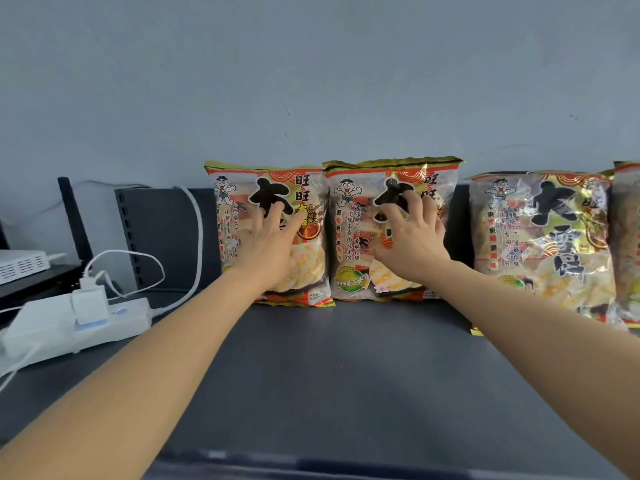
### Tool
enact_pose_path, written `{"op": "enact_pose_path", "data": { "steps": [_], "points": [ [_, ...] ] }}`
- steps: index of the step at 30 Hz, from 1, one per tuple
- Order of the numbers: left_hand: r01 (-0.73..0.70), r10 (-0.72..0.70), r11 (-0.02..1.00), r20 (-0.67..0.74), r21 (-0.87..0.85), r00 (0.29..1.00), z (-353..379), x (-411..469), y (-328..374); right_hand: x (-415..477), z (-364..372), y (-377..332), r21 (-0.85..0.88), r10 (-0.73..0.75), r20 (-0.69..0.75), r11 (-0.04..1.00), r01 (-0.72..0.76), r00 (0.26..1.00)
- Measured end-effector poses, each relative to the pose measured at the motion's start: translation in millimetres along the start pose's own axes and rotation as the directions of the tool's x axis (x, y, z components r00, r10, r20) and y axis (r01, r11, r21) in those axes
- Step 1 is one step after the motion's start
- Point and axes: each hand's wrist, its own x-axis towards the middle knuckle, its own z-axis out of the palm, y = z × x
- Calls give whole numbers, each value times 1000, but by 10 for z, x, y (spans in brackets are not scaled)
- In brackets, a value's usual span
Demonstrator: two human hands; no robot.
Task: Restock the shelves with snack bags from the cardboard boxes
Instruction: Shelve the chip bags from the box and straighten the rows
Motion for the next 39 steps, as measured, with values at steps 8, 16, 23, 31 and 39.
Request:
{"op": "enact_pose_path", "data": {
  "steps": [8, 16, 23, 31, 39],
  "points": [
    [41, -34, 997, 114, -62, 993, -76, 142, 91, 51, 56, -85, -25, 44, -34, 999, -45, 998],
    [31, -26, 999, 130, -36, 991, -179, 337, 45, 365, -103, -143, -84, 33, 51, 996, -29, 998],
    [-6, 8, 1000, 101, -22, 995, -46, 235, 33, 397, -127, -181, -115, 45, 55, 993, -38, 997],
    [-41, 45, 998, 88, -49, 995, -72, 196, -4, 201, -75, -252, -96, -15, -68, 995, 8, 998],
    [-118, 116, 993, -87, -18, 989, -194, 21, 257, -189, -136, -175, -109, -155, -130, 984, 141, 979]
  ]
}}
